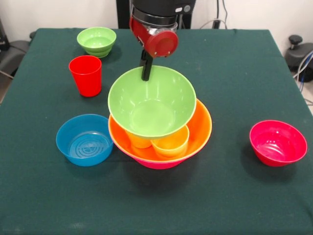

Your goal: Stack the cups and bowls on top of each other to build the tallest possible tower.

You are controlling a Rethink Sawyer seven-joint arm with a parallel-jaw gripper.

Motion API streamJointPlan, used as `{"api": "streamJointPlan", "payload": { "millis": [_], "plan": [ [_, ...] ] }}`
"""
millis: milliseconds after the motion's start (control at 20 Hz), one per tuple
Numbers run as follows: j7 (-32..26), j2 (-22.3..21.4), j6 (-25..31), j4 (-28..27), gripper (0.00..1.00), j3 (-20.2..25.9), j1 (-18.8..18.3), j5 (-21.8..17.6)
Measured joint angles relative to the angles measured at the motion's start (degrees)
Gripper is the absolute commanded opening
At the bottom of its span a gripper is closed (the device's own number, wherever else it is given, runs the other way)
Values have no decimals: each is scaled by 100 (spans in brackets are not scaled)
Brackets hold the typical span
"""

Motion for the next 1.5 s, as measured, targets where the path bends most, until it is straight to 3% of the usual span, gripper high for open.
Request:
{"api": "streamJointPlan", "payload": {
  "millis": [650, 1100, 1500],
  "plan": [
    [37, 184, 0, -1, 0, -588, 705, 734],
    [37, 287, 0, -1, 0, -784, 769, 1110],
    [37, 290, 0, 0, 0, -801, 761, 1164]
  ]
}}
